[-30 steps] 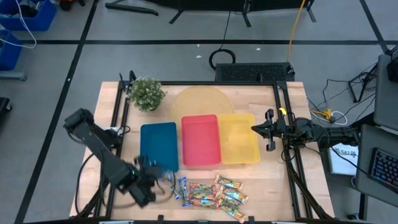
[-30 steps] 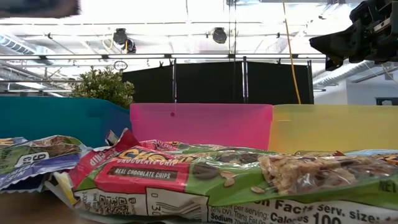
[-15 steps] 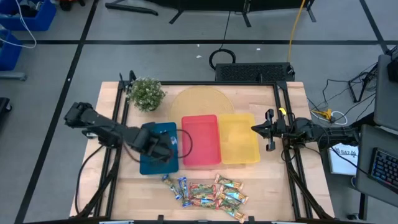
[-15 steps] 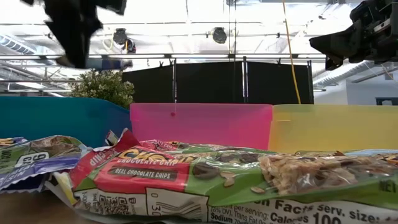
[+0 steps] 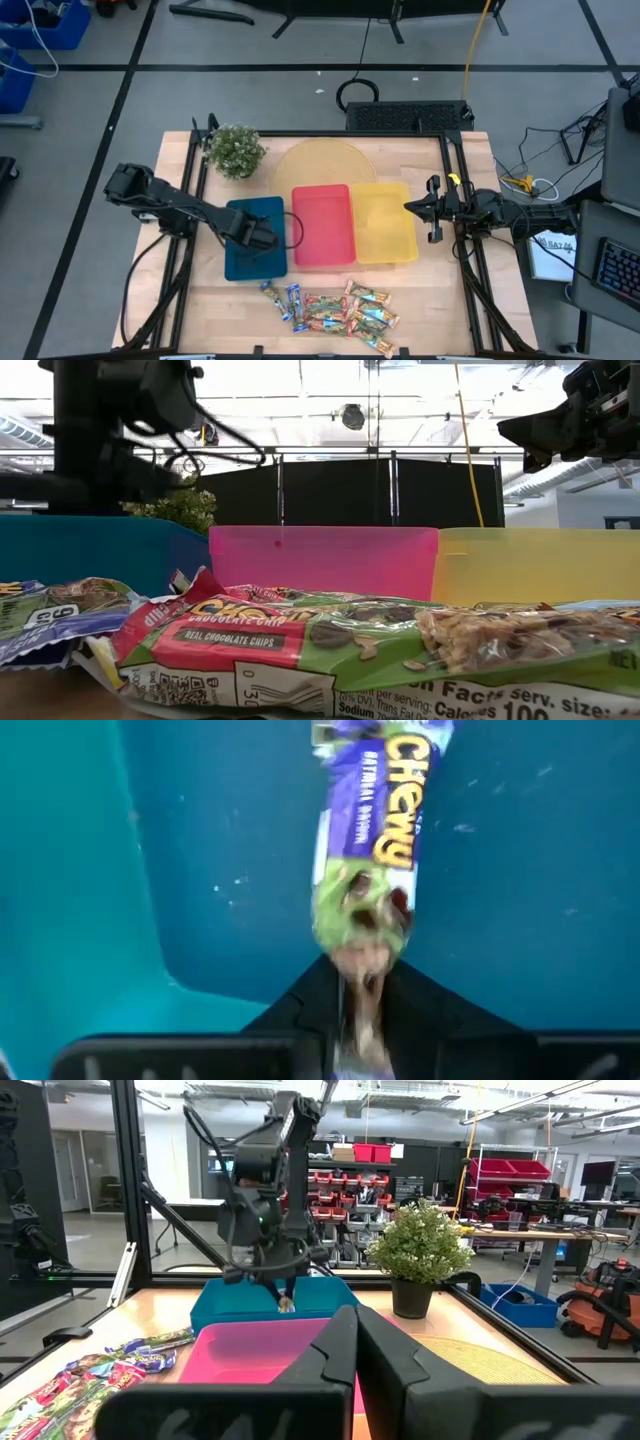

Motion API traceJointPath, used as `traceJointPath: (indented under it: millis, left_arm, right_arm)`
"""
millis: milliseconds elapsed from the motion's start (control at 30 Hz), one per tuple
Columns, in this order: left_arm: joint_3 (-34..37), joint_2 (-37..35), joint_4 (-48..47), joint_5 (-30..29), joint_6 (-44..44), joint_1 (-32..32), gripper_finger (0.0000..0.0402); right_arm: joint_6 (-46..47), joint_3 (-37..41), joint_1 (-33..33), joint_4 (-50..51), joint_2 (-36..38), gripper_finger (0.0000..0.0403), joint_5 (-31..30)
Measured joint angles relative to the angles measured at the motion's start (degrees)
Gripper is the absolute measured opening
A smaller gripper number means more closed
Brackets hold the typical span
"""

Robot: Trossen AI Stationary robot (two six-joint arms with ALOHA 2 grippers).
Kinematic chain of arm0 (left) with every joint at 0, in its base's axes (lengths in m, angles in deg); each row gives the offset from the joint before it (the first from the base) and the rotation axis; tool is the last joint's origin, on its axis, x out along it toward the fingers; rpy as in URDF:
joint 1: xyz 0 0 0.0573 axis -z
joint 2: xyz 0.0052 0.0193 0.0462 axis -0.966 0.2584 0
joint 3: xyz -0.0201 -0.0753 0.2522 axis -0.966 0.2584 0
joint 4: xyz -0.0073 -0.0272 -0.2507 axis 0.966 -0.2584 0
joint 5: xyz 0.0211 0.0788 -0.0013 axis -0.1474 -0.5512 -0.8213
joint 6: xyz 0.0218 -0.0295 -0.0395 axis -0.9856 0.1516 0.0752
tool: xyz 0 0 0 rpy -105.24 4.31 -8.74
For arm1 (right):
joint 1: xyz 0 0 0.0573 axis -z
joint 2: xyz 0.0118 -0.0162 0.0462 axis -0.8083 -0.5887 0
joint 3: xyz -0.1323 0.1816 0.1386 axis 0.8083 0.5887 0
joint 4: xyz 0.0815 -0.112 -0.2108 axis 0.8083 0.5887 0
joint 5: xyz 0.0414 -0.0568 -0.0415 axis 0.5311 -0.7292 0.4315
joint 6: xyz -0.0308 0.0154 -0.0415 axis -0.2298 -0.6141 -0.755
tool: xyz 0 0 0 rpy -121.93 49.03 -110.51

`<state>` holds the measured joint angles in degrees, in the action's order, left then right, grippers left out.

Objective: Pick and place Granola Bars by type
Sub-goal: Put the blue granola bar into the blue bin

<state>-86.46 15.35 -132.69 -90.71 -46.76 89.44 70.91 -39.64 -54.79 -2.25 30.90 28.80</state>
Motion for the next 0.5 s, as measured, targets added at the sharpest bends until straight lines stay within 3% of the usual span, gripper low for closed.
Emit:
traceJointPath:
  millis: [300, 500]
  left_arm:
    - [2.63, -0.02, 4.07, 1.88, 0.76, -0.02, 0.012]
    - [-2.84, -0.02, -3.01, -1.62, 3.85, -0.04, 0.018]
  right_arm:
    - [0.02, 0.0, 0.02, 0.0, 0.0, 0.0, 0.0]
    - [0.0, -0.01, 0.0, 0.0, 0.0, 0.0, 0.0]
